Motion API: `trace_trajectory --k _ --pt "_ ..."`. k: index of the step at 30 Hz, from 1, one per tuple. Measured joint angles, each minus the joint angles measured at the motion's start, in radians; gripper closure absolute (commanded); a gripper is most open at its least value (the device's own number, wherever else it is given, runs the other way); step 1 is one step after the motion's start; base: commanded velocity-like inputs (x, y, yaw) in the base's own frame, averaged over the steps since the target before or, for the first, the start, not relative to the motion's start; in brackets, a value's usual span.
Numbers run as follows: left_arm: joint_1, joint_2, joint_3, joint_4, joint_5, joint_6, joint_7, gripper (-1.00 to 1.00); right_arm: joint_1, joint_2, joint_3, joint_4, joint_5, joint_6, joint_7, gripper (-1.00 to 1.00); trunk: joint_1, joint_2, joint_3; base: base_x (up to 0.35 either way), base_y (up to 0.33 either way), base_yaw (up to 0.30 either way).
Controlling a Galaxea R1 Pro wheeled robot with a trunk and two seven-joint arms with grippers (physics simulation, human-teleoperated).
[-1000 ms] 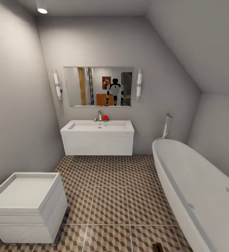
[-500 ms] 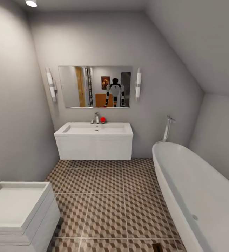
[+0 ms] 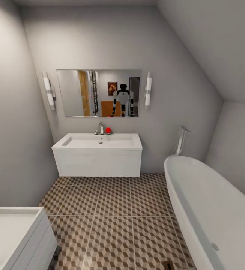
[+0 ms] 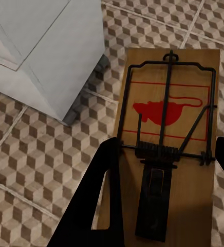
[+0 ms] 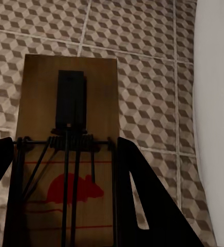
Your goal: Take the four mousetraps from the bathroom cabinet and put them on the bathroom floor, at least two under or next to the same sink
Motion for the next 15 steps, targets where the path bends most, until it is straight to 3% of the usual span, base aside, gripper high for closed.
trace_trajectory --k 15 --pt "0.0 0.0 0.0 0.0 0.0 0.0 0.0 1.0 0.0 0.0 0.0 0.0 0.0 0.0 0.0 1.0 0.0 0.0 0.0 0.324 0.0 0.0"
